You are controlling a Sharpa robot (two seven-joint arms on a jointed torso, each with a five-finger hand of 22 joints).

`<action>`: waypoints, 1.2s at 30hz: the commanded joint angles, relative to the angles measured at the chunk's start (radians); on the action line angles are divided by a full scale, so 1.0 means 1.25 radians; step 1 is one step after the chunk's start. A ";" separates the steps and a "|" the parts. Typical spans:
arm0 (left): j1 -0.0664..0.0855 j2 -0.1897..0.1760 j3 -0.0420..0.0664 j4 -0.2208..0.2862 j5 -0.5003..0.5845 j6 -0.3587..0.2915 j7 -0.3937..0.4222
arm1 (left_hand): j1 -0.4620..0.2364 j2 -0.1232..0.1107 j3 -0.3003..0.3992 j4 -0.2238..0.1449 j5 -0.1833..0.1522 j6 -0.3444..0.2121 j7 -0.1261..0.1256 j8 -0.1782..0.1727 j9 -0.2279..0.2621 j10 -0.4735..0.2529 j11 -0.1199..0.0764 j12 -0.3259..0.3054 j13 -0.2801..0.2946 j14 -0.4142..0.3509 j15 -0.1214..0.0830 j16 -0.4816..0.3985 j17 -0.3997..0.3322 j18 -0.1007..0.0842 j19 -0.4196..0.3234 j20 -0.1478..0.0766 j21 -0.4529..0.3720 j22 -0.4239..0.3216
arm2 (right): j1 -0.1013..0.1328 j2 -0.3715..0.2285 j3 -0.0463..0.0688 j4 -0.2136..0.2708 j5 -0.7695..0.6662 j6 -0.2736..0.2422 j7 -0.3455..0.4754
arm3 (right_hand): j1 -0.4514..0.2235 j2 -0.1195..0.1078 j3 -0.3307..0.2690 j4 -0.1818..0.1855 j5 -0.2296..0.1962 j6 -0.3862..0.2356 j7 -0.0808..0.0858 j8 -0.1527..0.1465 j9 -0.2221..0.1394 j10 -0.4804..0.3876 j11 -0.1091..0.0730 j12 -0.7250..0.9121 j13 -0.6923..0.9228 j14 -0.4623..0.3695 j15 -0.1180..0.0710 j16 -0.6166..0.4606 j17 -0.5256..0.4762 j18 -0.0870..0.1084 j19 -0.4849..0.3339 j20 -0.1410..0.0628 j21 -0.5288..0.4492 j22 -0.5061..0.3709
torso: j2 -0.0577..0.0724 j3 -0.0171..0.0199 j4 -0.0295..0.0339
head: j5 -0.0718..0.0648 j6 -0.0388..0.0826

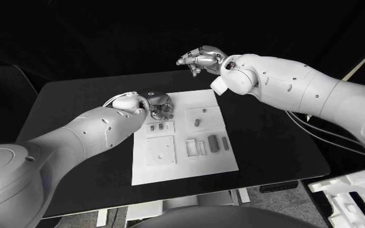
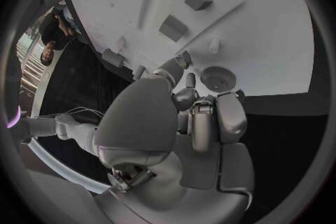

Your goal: Assemble the parts on the task board

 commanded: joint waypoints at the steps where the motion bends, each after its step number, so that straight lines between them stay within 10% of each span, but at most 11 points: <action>1: 0.000 0.003 0.000 -0.001 0.007 0.005 0.005 | -0.002 0.008 0.003 0.002 0.000 0.003 -0.004 0.003 0.000 -0.015 0.009 -0.002 0.001 0.184 0.002 0.123 0.229 0.060 -0.002 0.003 0.112 0.001 | 0.001 -0.001 0.000 0.003 -0.006 0.001 0.005 | -0.010 0.000 0.003 0.002 -0.003 -0.003 0.004 0.002 0.000 -0.004 0.000 0.003 0.001 0.001 -0.005 0.005 0.001 0.002 -0.004 -0.001 0.086 0.000 | 0.002 0.0001 -0.0013 | -0.001 -0.001; 36: 0.000 0.024 0.001 -0.019 0.009 0.010 0.002 | -0.008 0.019 0.009 0.009 0.001 0.003 -0.002 0.003 0.001 -0.019 0.012 0.001 0.004 0.185 0.002 0.123 0.231 0.060 -0.003 0.004 0.112 0.003 | 0.002 0.004 0.000 0.009 -0.006 0.000 0.005 | -0.011 0.000 0.003 0.002 -0.003 -0.003 0.004 0.002 0.000 -0.004 -0.001 0.003 0.001 0.001 -0.005 0.005 0.001 0.003 -0.004 -0.001 0.087 0.000 | 0.002 -0.0009 0.0008 | -0.015 -0.019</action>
